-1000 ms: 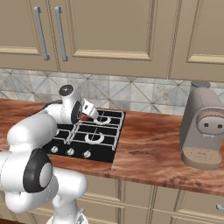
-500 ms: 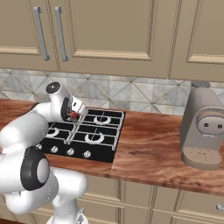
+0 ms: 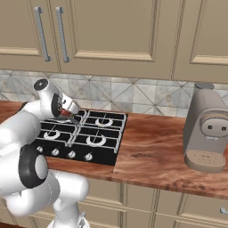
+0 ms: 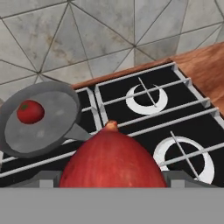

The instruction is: Place the pan on the rear left burner on the stove. Then place the tomato and the onion in the pan and turn on the rear left burner.

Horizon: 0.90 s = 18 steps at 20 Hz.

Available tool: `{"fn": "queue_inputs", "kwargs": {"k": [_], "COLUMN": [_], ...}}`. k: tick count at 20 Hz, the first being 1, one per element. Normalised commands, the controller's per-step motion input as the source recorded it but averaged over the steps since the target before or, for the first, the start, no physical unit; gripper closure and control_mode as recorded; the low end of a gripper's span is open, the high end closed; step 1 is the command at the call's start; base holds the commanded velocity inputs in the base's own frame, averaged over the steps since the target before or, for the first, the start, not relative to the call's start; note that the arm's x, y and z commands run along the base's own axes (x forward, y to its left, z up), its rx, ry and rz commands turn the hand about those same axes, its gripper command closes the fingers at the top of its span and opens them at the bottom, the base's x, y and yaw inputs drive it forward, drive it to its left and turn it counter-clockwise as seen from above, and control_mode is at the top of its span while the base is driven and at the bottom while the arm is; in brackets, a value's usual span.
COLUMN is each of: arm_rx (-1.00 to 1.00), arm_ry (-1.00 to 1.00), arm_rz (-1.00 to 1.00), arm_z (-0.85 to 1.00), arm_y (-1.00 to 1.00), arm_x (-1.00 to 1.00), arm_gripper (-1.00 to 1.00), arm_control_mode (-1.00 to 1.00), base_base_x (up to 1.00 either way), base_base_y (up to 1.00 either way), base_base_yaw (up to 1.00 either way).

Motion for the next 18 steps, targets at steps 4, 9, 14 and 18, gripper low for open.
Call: {"fn": "queue_inputs", "kwargs": {"k": [4,9,14,18], "arm_rx": [0.0,0.0,0.03,0.13], "arm_ry": [0.0,0.0,-0.04,0.0], "arm_rz": [0.0,0.0,0.02,0.07], "arm_z": [0.01,0.0,0.0,0.0], "arm_y": [0.55,0.47,0.28,0.0], "arm_x": [0.0,0.0,0.0,0.0], "arm_gripper": [1.0,1.0,1.0,1.0], "arm_control_mode": [-1.0,-1.0,-1.0,-1.0], "base_base_x": [0.0,0.0,0.0,0.0], "base_base_y": [0.0,0.0,0.0,0.0], "base_base_yaw": [0.0,0.0,0.0,0.0]}}
